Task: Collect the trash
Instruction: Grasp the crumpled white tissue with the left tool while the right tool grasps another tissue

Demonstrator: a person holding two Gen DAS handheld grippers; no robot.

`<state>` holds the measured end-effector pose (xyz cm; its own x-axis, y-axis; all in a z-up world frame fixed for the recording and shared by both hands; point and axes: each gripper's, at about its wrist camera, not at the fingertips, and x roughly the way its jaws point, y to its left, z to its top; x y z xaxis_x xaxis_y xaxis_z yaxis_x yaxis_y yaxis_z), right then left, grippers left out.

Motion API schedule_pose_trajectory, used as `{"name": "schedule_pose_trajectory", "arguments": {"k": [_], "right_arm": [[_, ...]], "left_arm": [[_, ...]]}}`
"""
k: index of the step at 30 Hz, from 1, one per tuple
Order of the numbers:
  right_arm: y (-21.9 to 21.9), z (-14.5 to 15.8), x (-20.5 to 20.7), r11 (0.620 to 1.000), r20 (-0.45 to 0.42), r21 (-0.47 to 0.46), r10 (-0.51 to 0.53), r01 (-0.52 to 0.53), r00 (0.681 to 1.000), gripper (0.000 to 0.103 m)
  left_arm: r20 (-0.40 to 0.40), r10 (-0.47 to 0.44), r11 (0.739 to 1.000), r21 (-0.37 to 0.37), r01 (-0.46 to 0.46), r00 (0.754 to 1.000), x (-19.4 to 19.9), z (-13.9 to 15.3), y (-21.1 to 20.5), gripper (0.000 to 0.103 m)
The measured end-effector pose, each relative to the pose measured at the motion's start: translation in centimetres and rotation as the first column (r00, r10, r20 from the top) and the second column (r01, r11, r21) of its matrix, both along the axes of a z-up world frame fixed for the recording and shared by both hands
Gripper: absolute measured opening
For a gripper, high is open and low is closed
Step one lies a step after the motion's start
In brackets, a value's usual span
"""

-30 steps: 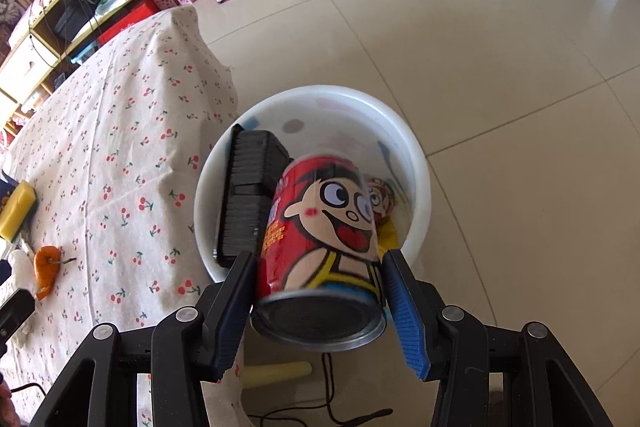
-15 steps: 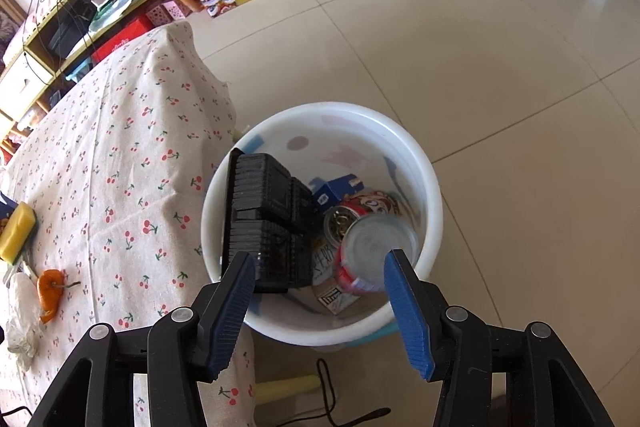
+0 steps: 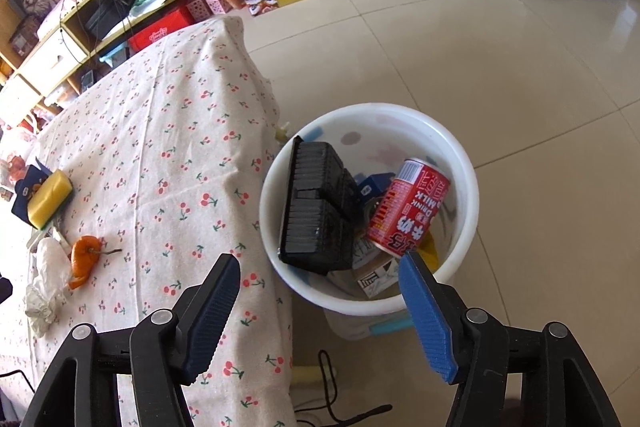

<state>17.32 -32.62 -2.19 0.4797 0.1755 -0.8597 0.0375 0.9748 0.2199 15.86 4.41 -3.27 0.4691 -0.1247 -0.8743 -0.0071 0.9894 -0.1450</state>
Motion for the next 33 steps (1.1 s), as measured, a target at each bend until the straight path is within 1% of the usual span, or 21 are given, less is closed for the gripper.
{"name": "schedule_pose_trajectory", "arguments": {"k": [5,8,11,13,16,17,18,19,21,22,23,24,25,26,27,29,33], "right_arm": [[2.2,0.2,-0.4,0.998,0.005,-0.005,0.059,-0.059,0.998,0.08],[3.7,-0.1,-0.2,0.996,-0.001,-0.011,0.088,-0.088,0.996,0.081],[4.9,-0.4,0.0,0.994,-0.009,-0.015,0.107,-0.107,0.994,0.081],[5.5,-0.6,0.0,0.993,-0.012,-0.013,0.118,-0.118,0.993,0.081],[6.3,-0.8,0.0,0.991,-0.013,-0.013,0.132,-0.133,0.991,0.081],[6.6,-0.8,0.0,0.991,-0.013,-0.014,0.137,-0.137,0.991,0.081],[6.9,-0.8,0.0,0.99,-0.013,-0.014,0.141,-0.141,0.99,0.081],[7.2,-0.9,0.1,0.989,-0.013,-0.014,0.145,-0.146,0.989,0.081],[7.9,-0.9,0.1,0.988,-0.013,-0.013,0.157,-0.157,0.988,0.081],[8.4,-1.0,0.2,0.986,-0.013,-0.012,0.164,-0.164,0.986,0.081],[8.9,-1.0,0.2,0.985,-0.013,-0.012,0.171,-0.171,0.985,0.081],[9.4,-1.1,0.2,0.984,-0.013,-0.011,0.179,-0.179,0.984,0.081],[10.0,-1.1,0.3,0.982,-0.012,-0.009,0.188,-0.188,0.982,0.081],[10.6,-1.2,0.3,0.981,-0.011,-0.006,0.196,-0.196,0.981,0.081],[11.2,-1.2,0.3,0.979,-0.01,-0.002,0.206,-0.206,0.979,0.081],[12.5,-1.3,0.4,0.974,-0.008,0.005,0.226,-0.226,0.974,0.081],[15.3,-1.6,0.7,0.963,-0.002,0.019,0.268,-0.268,0.963,0.081]], "left_arm": [[-0.053,0.054,0.998,-0.011,-0.055,0.997,-0.3,-1.5,2.9,0.101],[-0.112,0.111,0.992,-0.053,-0.117,0.988,-0.2,-2.9,4.9,0.101],[-0.144,0.145,0.983,-0.096,-0.159,0.979,-0.2,-3.7,6.3,0.099],[-0.154,0.156,0.981,-0.091,-0.171,0.976,-0.3,-3.9,6.8,0.097],[-0.178,0.143,0.985,-0.066,-0.157,0.974,-0.3,-4.6,6.8,0.093],[-0.19,0.135,0.987,-0.055,-0.148,0.973,-0.4,-5.1,6.7,0.089],[-0.2,0.13,0.989,-0.042,-0.141,0.971,-0.4,-5.5,6.6,0.083],[-0.21,0.126,0.99,-0.028,-0.135,0.97,-0.4,-6.0,6.5,0.079],[-0.225,0.121,0.992,-0.013,-0.127,0.967,-0.3,-6.8,6.5,0.062],[-0.235,0.121,0.992,-0.014,-0.128,0.964,-0.4,-7.3,6.6,0.057],[-0.244,0.119,0.992,-0.022,-0.128,0.962,-0.4,-7.6,6.7,0.046],[-0.245,0.115,0.991,-0.034,-0.127,0.963,-0.5,-7.8,6.7,0.039],[-0.239,0.108,0.991,-0.047,-0.123,0.965,-0.6,-7.6,6.7,0.035],[-0.231,0.102,0.992,-0.047,-0.116,0.968,-0.8,-7.4,6.7,0.032],[-0.216,0.099,0.993,-0.035,-0.109,0.971,-1.0,-7.0,6.6,0.031],[-0.179,0.089,0.996,-0.003,-0.091,0.98,-1.4,-6.0,6.5,0.03],[-0.117,0.104,0.995,0.013,-0.103,0.988,-2.5,-4.2,7.7,0.03]]}}
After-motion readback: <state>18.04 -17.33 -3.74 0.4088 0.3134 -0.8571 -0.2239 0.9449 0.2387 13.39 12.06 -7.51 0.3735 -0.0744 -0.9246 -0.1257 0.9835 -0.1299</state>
